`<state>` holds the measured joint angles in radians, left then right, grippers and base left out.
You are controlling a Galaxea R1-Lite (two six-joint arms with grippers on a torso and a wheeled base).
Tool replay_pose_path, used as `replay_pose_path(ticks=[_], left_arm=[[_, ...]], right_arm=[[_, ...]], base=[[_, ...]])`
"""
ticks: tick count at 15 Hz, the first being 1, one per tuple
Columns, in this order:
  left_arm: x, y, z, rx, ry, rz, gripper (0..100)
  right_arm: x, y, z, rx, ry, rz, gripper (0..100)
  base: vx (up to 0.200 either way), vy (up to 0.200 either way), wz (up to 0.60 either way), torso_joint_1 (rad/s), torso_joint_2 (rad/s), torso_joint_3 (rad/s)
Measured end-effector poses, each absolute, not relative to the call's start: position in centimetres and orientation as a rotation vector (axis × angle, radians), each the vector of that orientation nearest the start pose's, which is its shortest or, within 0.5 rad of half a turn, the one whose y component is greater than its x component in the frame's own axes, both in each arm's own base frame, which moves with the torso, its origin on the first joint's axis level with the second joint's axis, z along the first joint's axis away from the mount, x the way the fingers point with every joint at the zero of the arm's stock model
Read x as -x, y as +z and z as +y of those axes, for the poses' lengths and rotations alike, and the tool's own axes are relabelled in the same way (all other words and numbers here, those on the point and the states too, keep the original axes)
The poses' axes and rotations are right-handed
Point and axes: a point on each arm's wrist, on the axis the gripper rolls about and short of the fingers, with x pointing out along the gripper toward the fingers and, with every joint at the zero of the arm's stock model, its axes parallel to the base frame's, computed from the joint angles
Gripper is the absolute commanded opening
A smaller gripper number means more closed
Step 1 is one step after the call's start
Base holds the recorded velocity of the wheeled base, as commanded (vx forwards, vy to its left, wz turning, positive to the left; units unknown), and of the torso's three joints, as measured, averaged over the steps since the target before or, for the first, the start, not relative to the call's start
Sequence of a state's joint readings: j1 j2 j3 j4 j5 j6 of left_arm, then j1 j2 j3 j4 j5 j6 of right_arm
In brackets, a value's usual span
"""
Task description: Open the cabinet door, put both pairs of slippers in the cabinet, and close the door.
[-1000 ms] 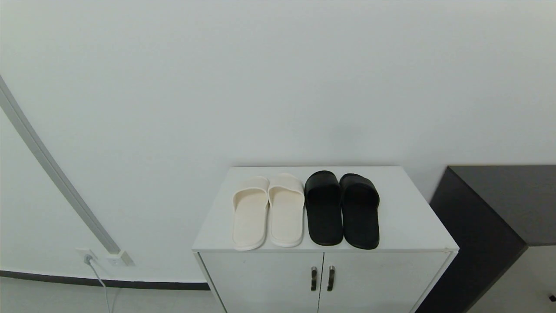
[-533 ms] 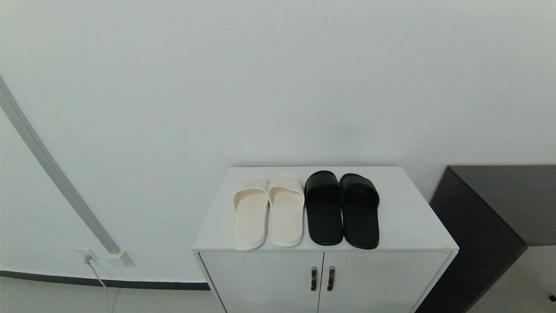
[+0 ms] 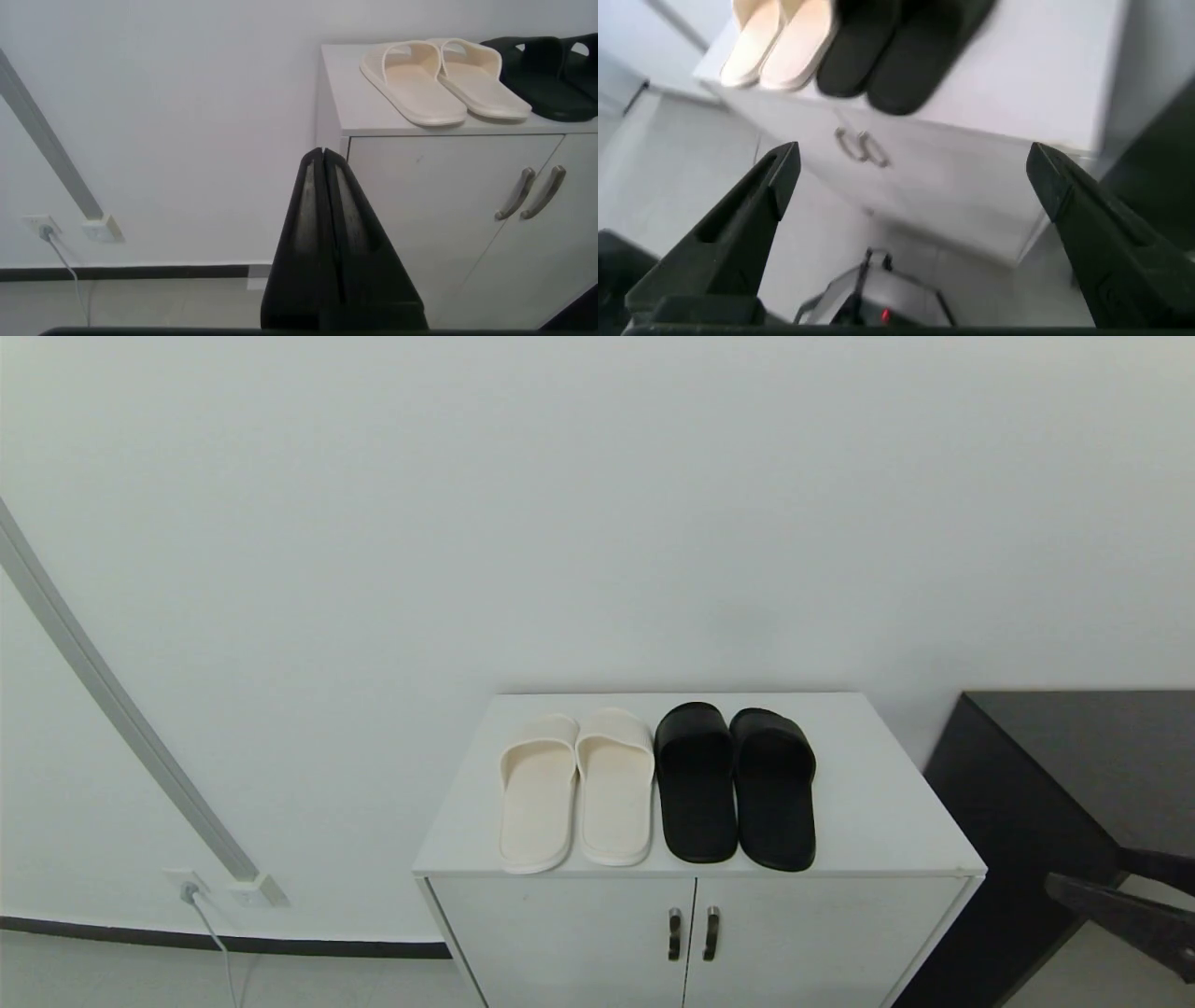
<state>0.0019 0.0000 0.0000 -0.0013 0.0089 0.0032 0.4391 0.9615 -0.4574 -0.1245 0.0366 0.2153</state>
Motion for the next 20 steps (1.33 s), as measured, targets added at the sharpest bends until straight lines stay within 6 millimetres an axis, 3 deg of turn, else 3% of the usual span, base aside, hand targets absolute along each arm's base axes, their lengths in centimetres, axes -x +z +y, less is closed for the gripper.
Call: replay_pose_path(ticks=[7, 12, 16, 20], left_arm=[[2.3, 7.6, 0.0, -0.004, 0.012, -0.002, 0], [2.3, 7.6, 0.0, -0.004, 0.011, -0.001, 0], [2.3, 7.6, 0.0, -0.003, 0.011, -0.001, 0], [2.3, 7.6, 0.0, -0.002, 0.011, -0.001, 0]], right_arm=[[-15.2, 20.0, 15.2, -0.109, 0.404, 0.442, 100], [-20.2, 17.4, 21.9, -0.096, 0.196, 0.352, 100], [-24.1, 13.9, 25.1, -0.086, 0.081, 0.297, 100], [-28.1, 11.1, 25.8, -0.043, 0.011, 0.265, 100]], base=[[0.000, 0.000, 0.00, 0.000, 0.00, 0.000], [0.000, 0.000, 0.00, 0.000, 0.00, 0.000], [0.000, 0.000, 0.00, 0.000, 0.00, 0.000], [0.000, 0.000, 0.00, 0.000, 0.00, 0.000]])
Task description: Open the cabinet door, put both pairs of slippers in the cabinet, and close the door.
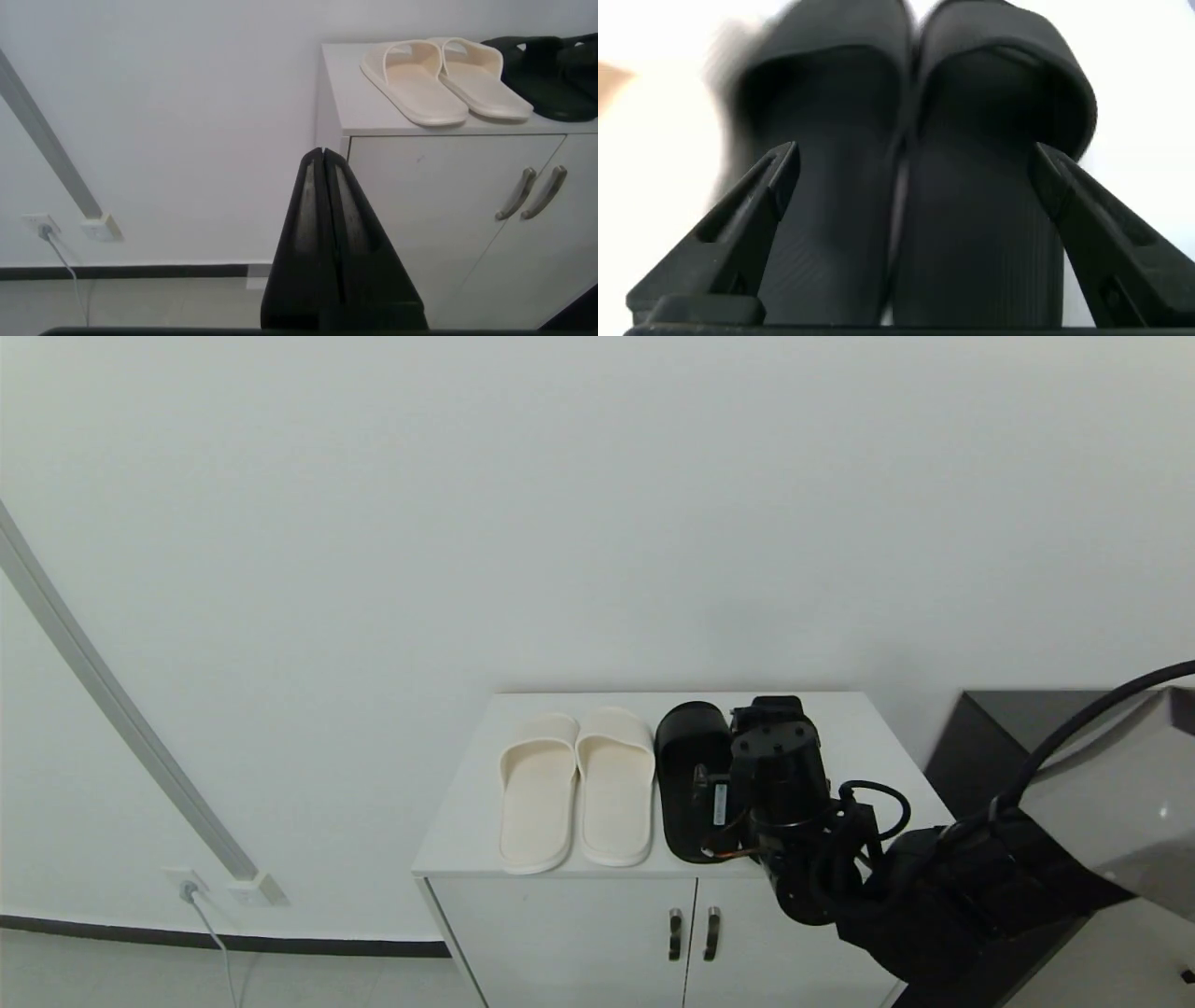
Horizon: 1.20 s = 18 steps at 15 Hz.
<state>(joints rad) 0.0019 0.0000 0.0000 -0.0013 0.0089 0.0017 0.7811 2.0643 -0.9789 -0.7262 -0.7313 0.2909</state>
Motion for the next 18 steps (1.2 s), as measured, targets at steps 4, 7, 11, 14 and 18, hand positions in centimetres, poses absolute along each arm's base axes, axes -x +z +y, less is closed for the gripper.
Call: replay_pose_path(ticks=[4, 7, 11, 14, 18], left_arm=[[2.3, 7.6, 0.0, 0.000, 0.011, -0.001, 0], [2.3, 7.6, 0.0, 0.000, 0.011, -0.001, 0], [2.3, 7.6, 0.0, 0.000, 0.011, -0.001, 0], [2.3, 7.6, 0.0, 0.000, 0.011, -0.001, 0], [2.3, 7.6, 0.0, 0.000, 0.013, -0.001, 0]], right_arm=[[-31.5, 9.6, 26.0, -0.033, -0.038, 0.259, 100], [-33.5, 9.2, 26.3, -0.046, -0.059, 0.240, 100], [-35.4, 8.6, 26.2, -0.054, -0.082, 0.215, 0], [-35.8, 8.2, 26.1, -0.042, -0.085, 0.210, 0], [-35.8, 8.4, 25.9, -0.044, -0.087, 0.207, 0]], base=[[0.000, 0.000, 0.00, 0.000, 0.00, 0.000], [0.000, 0.000, 0.00, 0.000, 0.00, 0.000], [0.000, 0.000, 0.00, 0.000, 0.00, 0.000], [0.000, 0.000, 0.00, 0.000, 0.00, 0.000], [0.000, 0.000, 0.00, 0.000, 0.00, 0.000]])
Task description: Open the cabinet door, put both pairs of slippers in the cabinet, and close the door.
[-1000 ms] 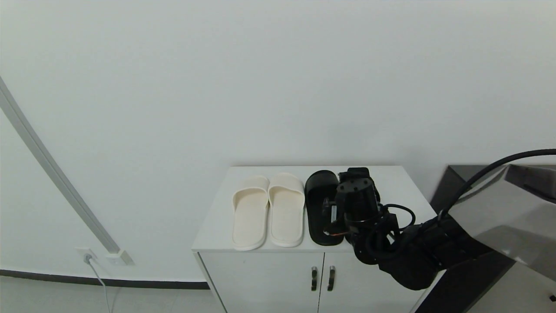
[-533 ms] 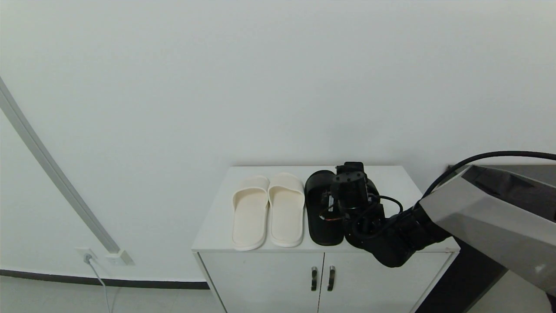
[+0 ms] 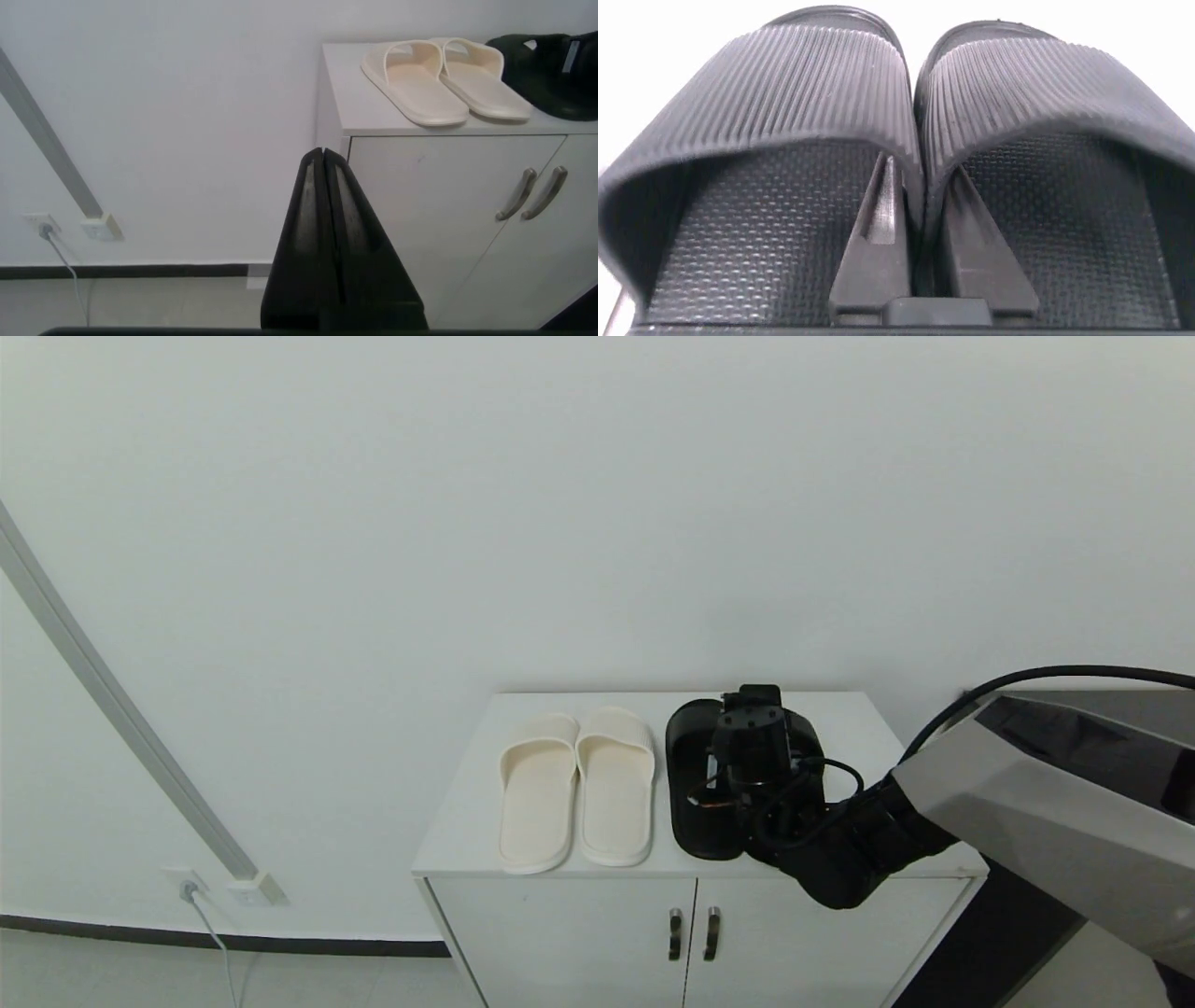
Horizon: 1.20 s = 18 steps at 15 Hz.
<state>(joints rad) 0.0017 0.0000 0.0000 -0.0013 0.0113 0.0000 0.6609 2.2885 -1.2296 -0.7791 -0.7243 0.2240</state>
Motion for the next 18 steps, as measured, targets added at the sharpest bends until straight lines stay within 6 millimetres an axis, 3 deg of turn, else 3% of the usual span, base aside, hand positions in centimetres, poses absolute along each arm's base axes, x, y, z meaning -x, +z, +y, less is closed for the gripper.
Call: replay_pose_path(ticks=[3, 5, 10, 13, 15, 18], left_arm=[[2.3, 7.6, 0.0, 0.000, 0.013, -0.001, 0], [2.3, 7.6, 0.0, 0.002, 0.015, -0.001, 0], [2.3, 7.6, 0.0, 0.000, 0.013, -0.001, 0], [2.3, 7.6, 0.0, 0.000, 0.011, -0.001, 0], [2.3, 7.6, 0.0, -0.001, 0.011, -0.001, 0], [2.3, 7.6, 0.0, 0.000, 0.011, -0.001, 0]], right_arm=[[-34.6, 10.4, 25.0, -0.041, -0.047, 0.197, 0], [-32.2, 12.7, 24.1, -0.044, 0.043, 0.195, 0], [-21.8, 16.3, 20.6, 0.029, 0.512, 0.238, 0], [-17.5, 17.8, 18.1, 0.021, 0.788, 0.211, 0], [-16.2, 18.2, 17.0, 0.012, 0.844, 0.197, 0], [-15.7, 18.3, 16.6, 0.009, 0.848, 0.192, 0]], base=[[0.000, 0.000, 0.00, 0.000, 0.00, 0.000], [0.000, 0.000, 0.00, 0.000, 0.00, 0.000], [0.000, 0.000, 0.00, 0.000, 0.00, 0.000], [0.000, 0.000, 0.00, 0.000, 0.00, 0.000], [0.000, 0.000, 0.00, 0.000, 0.00, 0.000], [-0.067, 0.000, 0.00, -0.001, 0.00, 0.001]])
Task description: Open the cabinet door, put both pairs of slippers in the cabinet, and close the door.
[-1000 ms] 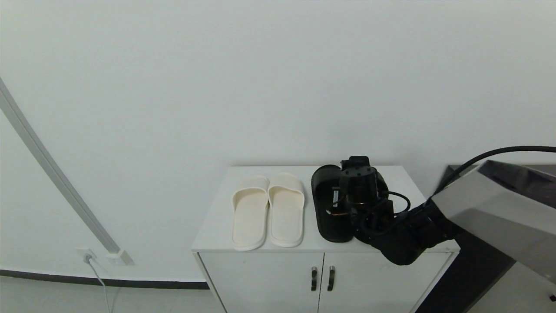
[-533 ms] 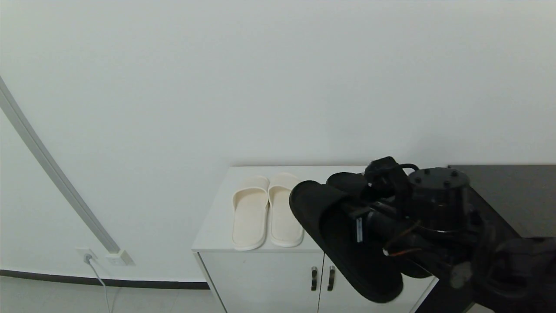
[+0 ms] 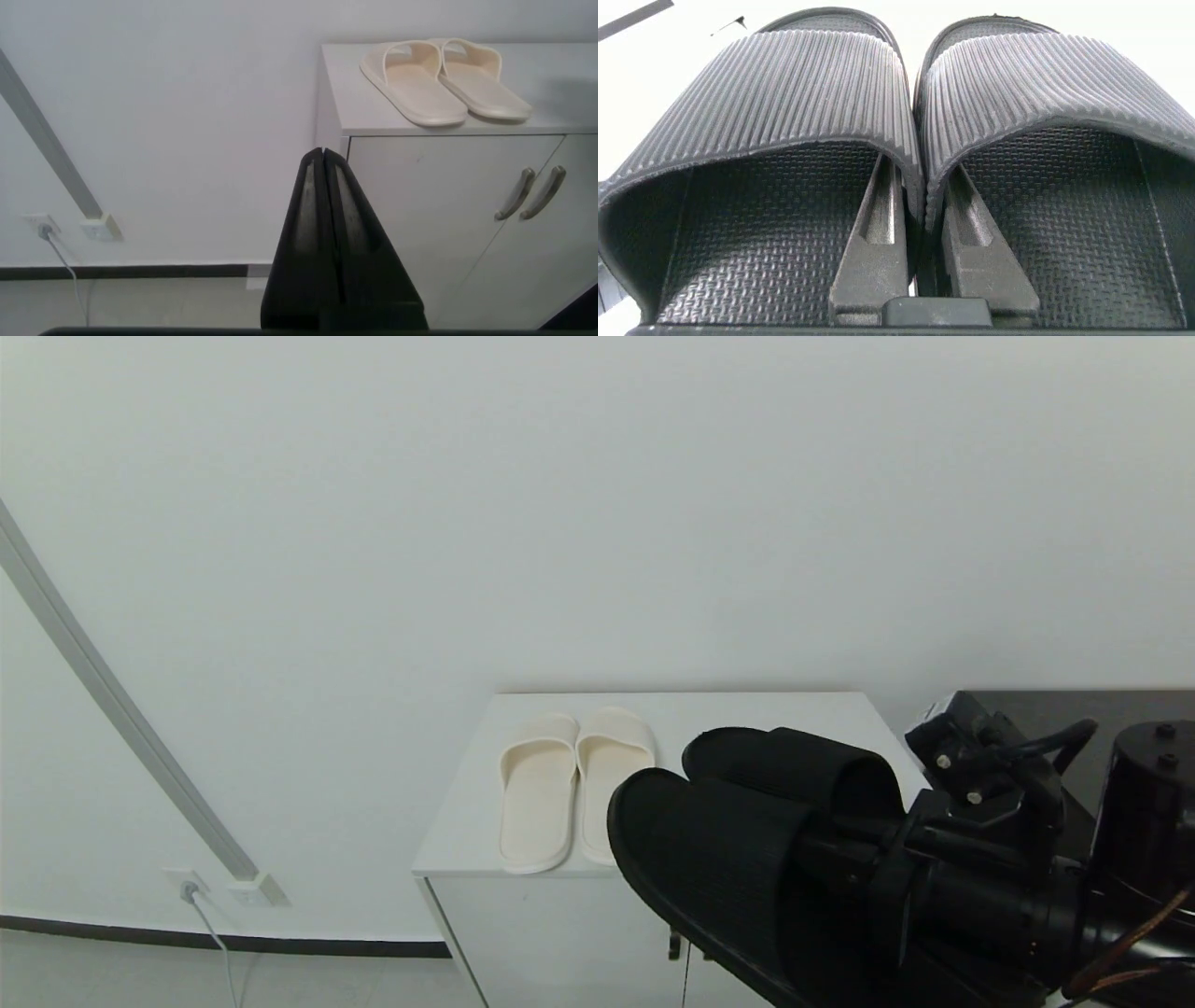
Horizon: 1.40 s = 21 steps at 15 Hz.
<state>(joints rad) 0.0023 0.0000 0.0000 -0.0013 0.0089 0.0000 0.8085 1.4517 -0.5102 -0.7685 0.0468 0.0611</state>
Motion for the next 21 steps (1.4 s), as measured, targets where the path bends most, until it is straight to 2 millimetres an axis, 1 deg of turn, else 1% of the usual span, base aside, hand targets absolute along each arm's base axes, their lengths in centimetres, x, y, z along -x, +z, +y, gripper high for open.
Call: replay_pose_path(ticks=[5, 10, 12, 18, 21], left_arm=[[2.3, 7.6, 0.0, 0.000, 0.010, -0.001, 0], [2.3, 7.6, 0.0, 0.000, 0.011, -0.001, 0], [2.3, 7.6, 0.0, 0.001, 0.011, -0.002, 0], [2.3, 7.6, 0.0, 0.000, 0.011, -0.001, 0], [2.3, 7.6, 0.0, 0.000, 0.011, -0.001, 0]], right_arm=[[-15.7, 18.1, 16.6, 0.012, 0.851, 0.201, 0], [-15.5, 17.6, 16.5, 0.018, 0.869, 0.218, 0], [-15.4, 17.5, 16.5, 0.018, 0.913, 0.225, 0], [-15.5, 17.3, 16.3, 0.017, 0.904, 0.231, 0], [-15.9, 16.9, 16.3, 0.019, 0.897, 0.242, 0]], base=[[-0.200, 0.000, 0.00, 0.003, 0.00, 0.003], [0.000, 0.000, 0.00, 0.000, 0.00, 0.000], [0.000, 0.000, 0.00, 0.000, 0.00, 0.000], [0.000, 0.000, 0.00, 0.000, 0.00, 0.000], [0.000, 0.000, 0.00, 0.000, 0.00, 0.000]])
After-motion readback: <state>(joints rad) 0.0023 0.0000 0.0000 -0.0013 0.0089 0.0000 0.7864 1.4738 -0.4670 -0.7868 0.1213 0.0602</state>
